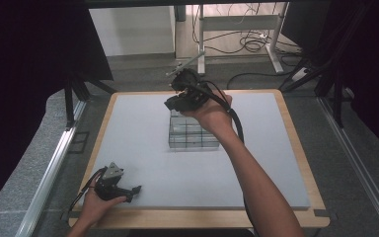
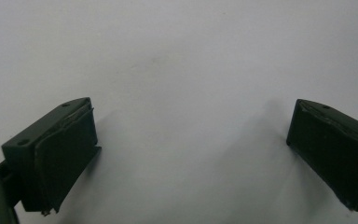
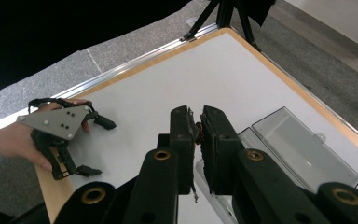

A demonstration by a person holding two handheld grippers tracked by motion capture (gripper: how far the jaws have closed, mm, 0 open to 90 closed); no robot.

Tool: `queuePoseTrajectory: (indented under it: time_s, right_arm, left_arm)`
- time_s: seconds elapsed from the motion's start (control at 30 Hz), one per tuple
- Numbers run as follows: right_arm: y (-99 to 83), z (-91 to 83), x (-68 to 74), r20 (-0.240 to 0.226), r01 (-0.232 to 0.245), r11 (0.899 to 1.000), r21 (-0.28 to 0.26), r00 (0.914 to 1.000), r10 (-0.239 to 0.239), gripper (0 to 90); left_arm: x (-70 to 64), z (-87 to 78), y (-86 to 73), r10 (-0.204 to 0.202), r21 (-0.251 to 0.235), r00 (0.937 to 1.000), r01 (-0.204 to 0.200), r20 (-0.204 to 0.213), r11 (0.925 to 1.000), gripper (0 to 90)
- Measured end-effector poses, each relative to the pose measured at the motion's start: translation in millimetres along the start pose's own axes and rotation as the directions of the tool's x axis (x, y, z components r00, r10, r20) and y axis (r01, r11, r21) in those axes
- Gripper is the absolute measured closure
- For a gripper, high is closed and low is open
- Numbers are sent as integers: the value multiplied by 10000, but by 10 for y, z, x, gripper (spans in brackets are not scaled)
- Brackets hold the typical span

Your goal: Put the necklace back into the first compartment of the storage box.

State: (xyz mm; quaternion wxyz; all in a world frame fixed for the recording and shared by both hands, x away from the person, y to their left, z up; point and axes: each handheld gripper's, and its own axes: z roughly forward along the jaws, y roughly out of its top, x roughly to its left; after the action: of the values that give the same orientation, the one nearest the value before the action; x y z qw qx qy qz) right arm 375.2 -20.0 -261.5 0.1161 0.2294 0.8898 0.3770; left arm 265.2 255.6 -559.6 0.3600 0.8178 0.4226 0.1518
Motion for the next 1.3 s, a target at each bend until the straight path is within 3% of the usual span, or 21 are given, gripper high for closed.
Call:
queuePoseTrajectory:
  time_s: [0.53, 0.83, 1.3]
  right_arm:
    - [113, 225, -236, 101, -486, 9988, 39, 9988, 485, 811]
    - [157, 353, -443, 20, -1135, 9931, -282, 9935, 1136, 811]
    - [141, 552, -632, 361, -1344, 9900, -433, 9900, 1360, 811]
  left_arm:
    - [2, 1, 1, 6, 1, 10000, -6, 5, 10000, 17]
    - [5, 1, 1, 28, 15, 10000, -28, 19, 10000, 16]
    - [5, 0, 2, 49, 24, 10000, -49, 14, 10000, 16]
